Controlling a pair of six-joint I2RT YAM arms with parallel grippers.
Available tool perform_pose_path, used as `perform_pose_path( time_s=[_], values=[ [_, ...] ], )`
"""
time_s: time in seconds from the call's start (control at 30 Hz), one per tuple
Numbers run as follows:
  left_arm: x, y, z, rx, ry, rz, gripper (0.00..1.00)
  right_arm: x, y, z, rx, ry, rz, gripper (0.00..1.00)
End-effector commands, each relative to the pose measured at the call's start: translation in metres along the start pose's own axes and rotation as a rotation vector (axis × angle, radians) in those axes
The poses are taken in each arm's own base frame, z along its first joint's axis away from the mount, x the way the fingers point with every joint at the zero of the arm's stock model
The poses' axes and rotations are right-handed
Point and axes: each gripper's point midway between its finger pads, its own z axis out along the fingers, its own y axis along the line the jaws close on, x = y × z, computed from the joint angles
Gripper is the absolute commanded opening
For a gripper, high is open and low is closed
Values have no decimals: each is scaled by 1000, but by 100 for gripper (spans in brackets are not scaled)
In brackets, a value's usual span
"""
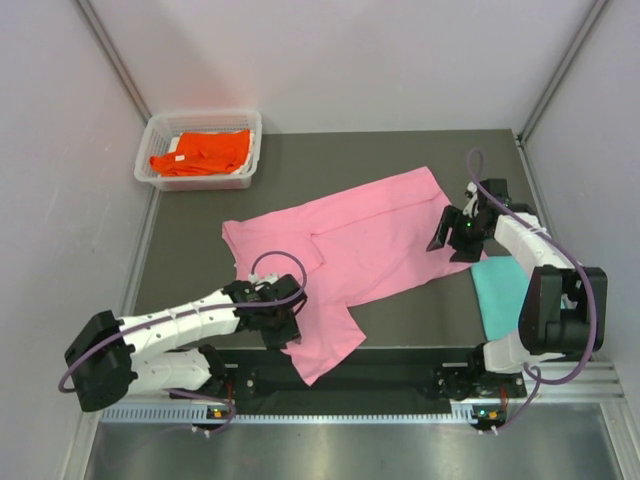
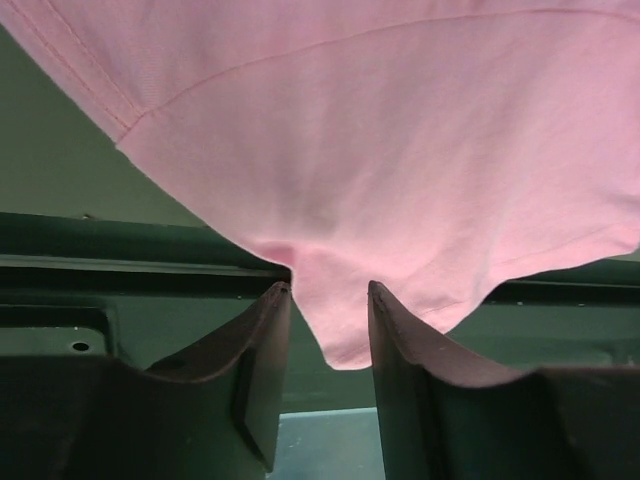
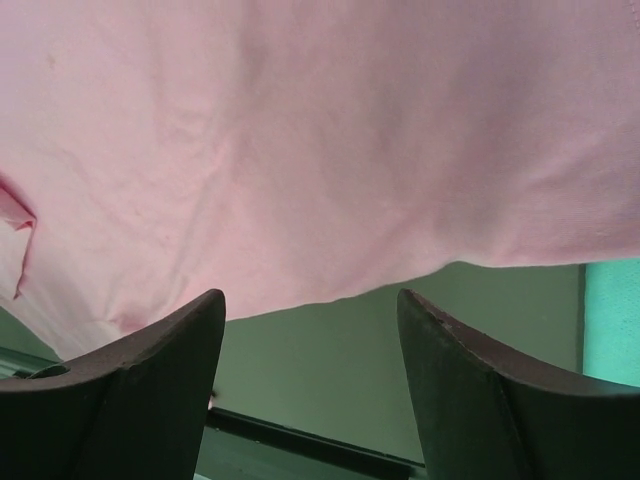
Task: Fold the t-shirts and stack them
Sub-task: Fold the tshirt
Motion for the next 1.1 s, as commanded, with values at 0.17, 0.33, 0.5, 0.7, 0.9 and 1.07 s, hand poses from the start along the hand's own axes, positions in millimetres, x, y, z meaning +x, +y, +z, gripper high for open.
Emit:
perform_pose_path(
  time_s=[0.17, 0.33, 0.5, 0.7, 0.9, 1.07],
  values=[
    [17, 24, 13, -39, 61, -19, 41, -6, 8, -2, -43, -35, -13, 70],
    [29, 24, 24, -22, 118, -26, 43, -9, 11, -5, -54, -40, -18, 70],
    [33, 16, 35, 34, 135, -39, 43, -9, 11, -4, -53, -33, -20, 70],
    [33, 9, 40, 73, 133, -59, 42, -8, 10, -2, -57, -29, -22, 70],
    [24, 3, 32, 99, 86, -63, 0, -10, 3, -1, -19, -41, -12, 70],
    [-1, -10, 8, 143, -35, -13, 0, -23, -14, -2, 67, -113, 55, 65]
  ],
)
